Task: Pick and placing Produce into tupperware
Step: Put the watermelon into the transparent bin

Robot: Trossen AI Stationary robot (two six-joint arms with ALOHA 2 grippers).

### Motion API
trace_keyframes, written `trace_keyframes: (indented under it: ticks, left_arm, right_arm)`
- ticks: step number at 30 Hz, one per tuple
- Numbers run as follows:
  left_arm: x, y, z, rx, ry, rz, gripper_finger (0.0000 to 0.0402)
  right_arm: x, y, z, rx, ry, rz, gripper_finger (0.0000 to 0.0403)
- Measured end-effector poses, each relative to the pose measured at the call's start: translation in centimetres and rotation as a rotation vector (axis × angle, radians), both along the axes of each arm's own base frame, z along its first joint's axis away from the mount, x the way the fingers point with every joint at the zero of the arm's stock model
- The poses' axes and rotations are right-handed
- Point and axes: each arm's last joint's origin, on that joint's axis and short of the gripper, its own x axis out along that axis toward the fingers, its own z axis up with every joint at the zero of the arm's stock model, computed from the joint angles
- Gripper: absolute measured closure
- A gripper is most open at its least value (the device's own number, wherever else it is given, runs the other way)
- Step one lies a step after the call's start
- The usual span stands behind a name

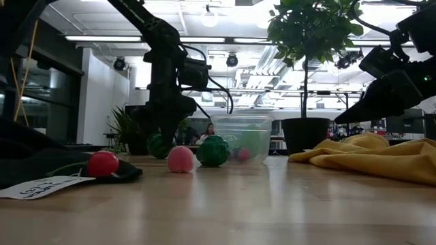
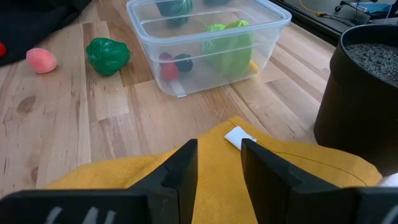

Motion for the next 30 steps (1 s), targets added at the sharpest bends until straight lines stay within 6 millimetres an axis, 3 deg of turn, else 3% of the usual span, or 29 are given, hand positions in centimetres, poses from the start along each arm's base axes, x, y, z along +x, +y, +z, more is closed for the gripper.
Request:
trace_keyframes:
  ticks: [12, 19, 30]
  left_arm:
    - [0.0, 0.0, 0.0, 0.0, 0.0, 0.0, 0.0099]
    - [0.0, 0.0, 0.01, 0.0, 0.0, 0.0, 0.0122]
    - [0.0, 0.0, 0.01, 0.0, -0.001, 0.0, 0.0113]
  right_arm:
    - [0.0, 0.0, 0.0, 0.0, 0.0, 0.0, 0.0289]
    - [0.0, 0.0, 0.0, 0.0, 0.0, 0.0, 0.0289]
    - [0.0, 0.0, 0.0, 0.0, 0.0, 0.0, 0.0289]
